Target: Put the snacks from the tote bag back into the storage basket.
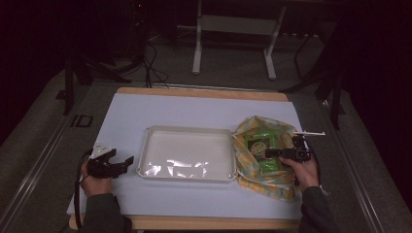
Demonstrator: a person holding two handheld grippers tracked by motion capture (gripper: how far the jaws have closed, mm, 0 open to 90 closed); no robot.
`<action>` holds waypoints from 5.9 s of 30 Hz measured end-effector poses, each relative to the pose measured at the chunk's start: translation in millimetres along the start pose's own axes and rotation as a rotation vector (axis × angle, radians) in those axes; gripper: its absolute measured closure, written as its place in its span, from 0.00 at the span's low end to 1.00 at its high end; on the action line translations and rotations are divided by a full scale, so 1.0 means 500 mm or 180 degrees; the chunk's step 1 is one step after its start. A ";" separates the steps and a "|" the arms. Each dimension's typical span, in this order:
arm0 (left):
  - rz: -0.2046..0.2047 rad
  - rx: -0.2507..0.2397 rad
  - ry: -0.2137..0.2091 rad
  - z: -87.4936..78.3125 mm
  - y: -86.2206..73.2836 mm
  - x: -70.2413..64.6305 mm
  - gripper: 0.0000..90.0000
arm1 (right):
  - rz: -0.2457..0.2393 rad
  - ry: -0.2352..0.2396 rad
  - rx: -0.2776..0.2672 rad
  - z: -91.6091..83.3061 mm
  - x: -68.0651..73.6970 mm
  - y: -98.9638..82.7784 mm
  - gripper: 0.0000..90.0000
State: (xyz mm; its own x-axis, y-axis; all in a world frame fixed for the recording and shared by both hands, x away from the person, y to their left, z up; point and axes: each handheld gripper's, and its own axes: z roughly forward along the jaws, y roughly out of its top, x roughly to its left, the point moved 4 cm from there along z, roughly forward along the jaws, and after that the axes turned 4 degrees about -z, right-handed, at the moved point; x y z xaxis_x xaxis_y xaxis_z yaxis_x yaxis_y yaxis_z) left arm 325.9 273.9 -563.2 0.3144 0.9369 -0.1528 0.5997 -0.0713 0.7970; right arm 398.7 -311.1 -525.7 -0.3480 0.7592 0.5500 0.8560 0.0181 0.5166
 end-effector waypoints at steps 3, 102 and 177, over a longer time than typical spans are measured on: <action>0.0001 0.0001 0.0002 0.000 0.000 0.000 0.23 | -0.0063 -0.0003 -0.0022 0.002 0.012 0.013 0.65; 0.0020 0.0023 0.0000 0.001 0.000 -0.001 0.23 | -0.0193 -0.0204 -0.0506 -0.132 0.093 0.054 0.81; 0.0027 0.0025 -0.0007 0.001 0.000 -0.001 0.23 | -0.0344 0.0193 -0.0616 -0.103 0.209 0.130 0.81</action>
State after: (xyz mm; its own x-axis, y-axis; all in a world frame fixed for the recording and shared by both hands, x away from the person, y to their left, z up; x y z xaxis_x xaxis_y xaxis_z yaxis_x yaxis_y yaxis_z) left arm 326.3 273.2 -563.5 0.3211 0.9355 -0.1472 0.6028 -0.0820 0.7937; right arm 398.2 -264.4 -400.9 -0.4610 0.7191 0.5200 0.7252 -0.0325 0.6878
